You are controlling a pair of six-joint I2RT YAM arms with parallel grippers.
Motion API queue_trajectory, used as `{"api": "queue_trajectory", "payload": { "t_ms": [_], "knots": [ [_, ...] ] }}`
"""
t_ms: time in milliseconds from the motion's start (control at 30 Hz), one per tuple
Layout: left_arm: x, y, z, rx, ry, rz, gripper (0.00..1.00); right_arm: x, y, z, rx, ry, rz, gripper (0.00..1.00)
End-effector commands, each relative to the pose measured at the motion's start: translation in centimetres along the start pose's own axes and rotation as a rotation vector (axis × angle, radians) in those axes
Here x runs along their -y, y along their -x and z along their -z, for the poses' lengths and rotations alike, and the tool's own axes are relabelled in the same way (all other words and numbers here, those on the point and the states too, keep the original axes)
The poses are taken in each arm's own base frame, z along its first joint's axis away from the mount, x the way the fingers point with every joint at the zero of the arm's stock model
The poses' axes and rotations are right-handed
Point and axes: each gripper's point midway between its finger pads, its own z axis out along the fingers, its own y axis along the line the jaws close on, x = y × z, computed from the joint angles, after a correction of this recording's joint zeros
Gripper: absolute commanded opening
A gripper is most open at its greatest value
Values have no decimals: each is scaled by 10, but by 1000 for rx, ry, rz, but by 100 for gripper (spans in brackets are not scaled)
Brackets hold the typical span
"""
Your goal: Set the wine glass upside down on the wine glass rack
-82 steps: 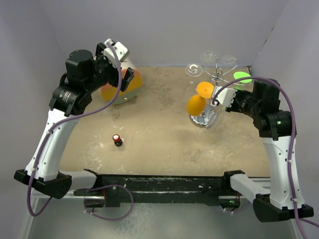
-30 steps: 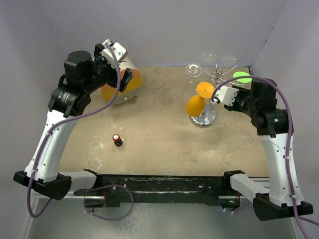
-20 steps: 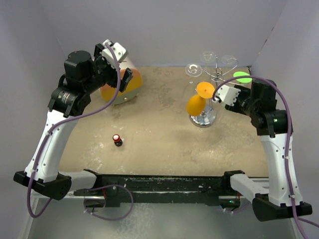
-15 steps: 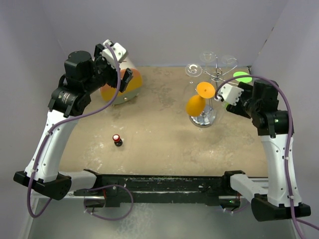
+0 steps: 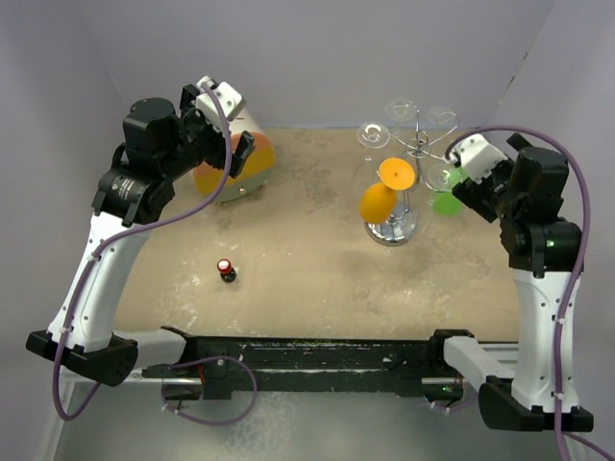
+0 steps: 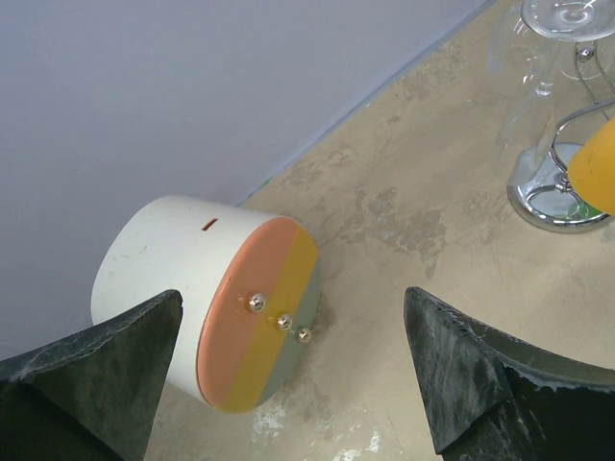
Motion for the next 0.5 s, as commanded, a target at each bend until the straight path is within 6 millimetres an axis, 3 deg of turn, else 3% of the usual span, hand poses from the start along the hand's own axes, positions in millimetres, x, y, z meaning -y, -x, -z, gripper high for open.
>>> {"api": "queue_trajectory", "payload": {
  "t_ms": [0, 67, 233, 367, 467],
  "knots": [
    [-7, 20, 12, 76, 28, 4, 99, 59, 15, 16, 61, -263, -257, 100],
    [-10, 14, 13, 69, 39, 24, 99, 73, 26, 12, 100, -304, -363, 100],
    [-19, -21, 9, 29, 121, 176, 99, 79, 62, -8, 218, -232, -561, 100],
    [-61, -46, 17, 7, 376, 299, 99, 100, 84, -15, 332, -289, -712, 100],
    [-77, -41, 28, 33, 447, 273, 99, 115, 99, -15, 427, -324, -814, 100]
  ]
}}
